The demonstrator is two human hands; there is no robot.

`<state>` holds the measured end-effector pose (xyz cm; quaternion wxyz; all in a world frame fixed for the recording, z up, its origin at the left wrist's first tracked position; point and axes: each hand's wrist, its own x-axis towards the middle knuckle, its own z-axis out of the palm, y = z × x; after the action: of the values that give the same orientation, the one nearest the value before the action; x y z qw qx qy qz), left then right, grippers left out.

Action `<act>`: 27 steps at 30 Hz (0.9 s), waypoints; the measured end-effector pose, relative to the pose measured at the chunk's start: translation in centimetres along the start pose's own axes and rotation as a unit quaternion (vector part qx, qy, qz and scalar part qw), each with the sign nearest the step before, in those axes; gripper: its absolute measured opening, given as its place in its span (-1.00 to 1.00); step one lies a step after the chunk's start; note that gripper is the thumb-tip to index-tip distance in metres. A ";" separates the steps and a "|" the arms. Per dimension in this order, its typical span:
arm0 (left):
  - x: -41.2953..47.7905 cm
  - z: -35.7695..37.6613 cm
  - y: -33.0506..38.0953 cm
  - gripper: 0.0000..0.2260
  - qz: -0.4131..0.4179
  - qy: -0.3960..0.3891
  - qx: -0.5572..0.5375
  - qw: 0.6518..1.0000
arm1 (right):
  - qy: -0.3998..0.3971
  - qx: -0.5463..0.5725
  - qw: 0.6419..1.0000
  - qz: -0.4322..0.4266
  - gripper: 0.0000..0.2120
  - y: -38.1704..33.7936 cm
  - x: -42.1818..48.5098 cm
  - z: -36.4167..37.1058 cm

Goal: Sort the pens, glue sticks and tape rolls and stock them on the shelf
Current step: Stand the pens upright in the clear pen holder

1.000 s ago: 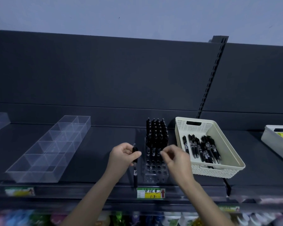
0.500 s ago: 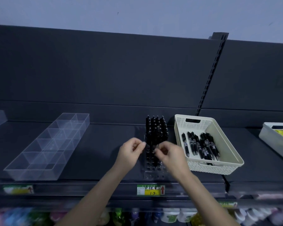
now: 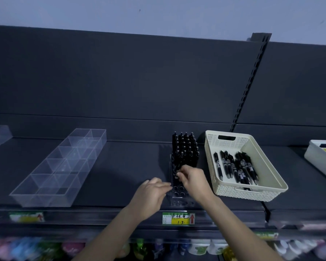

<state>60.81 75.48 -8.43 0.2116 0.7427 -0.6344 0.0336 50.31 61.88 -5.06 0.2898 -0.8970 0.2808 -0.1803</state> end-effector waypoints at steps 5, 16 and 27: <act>0.4 -0.2 0.1 -0.67 -0.013 -0.035 -0.007 0.999 | 0.008 -0.018 1.000 0.006 -0.84 0.2 -0.5 0.9; 1.4 -0.5 1.1 -0.73 -0.049 0.015 -0.085 0.995 | 0.045 0.046 0.997 0.040 -0.74 0.4 -2.2 -1.8; 10.3 1.6 11.1 -0.78 -0.083 0.085 -0.189 0.975 | 0.091 -0.020 0.986 0.138 -0.75 11.3 -2.8 -13.5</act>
<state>51.80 64.19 -3.56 0.4035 0.7335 -0.5454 -0.0419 37.00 50.31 -2.17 0.2669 -0.8351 0.4311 -0.2134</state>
